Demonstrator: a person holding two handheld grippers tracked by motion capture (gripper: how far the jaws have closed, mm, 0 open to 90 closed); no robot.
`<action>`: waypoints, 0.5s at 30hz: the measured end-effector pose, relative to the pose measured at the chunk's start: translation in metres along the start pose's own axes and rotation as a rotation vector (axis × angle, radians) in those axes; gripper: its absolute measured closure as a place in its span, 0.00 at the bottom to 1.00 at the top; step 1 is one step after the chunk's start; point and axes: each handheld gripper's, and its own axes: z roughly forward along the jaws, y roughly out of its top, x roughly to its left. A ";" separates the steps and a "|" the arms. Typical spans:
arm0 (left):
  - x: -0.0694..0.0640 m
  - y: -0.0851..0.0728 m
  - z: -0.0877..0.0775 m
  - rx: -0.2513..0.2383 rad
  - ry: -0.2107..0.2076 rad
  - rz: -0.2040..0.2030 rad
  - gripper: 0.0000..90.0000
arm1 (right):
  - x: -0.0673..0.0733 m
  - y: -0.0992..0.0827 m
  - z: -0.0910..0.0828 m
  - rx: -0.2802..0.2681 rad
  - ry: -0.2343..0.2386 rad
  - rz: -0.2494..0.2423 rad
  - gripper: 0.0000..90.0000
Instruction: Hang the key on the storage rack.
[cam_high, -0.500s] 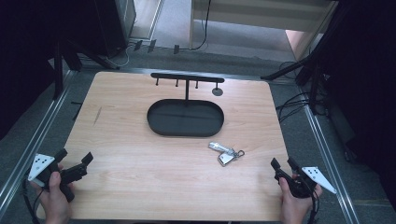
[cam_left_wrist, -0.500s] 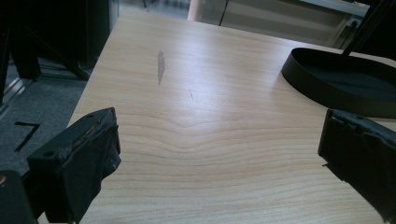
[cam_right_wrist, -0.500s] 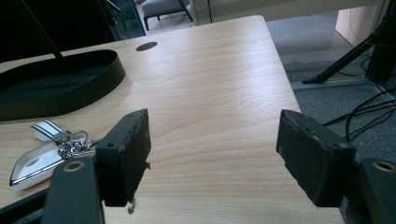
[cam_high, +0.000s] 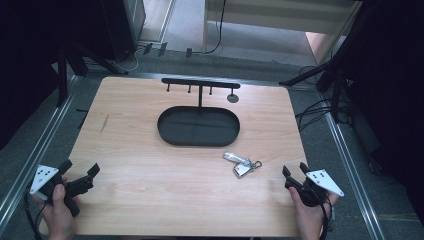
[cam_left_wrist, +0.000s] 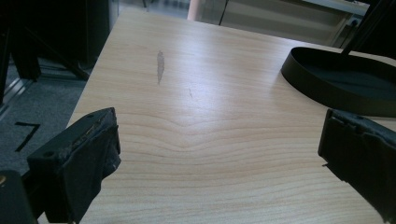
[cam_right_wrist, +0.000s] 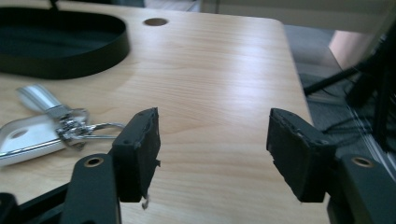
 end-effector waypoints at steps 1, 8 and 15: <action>0.000 0.000 0.000 0.000 0.002 0.003 0.00 | 0.000 0.000 0.000 0.000 0.000 0.000 0.40; 0.000 0.000 0.000 -0.001 -0.002 0.003 0.00 | 0.019 0.025 0.011 0.100 0.012 -0.228 0.45; 0.000 0.000 0.000 -0.002 -0.004 -0.001 0.00 | 0.023 0.039 0.024 0.167 0.071 -0.296 0.46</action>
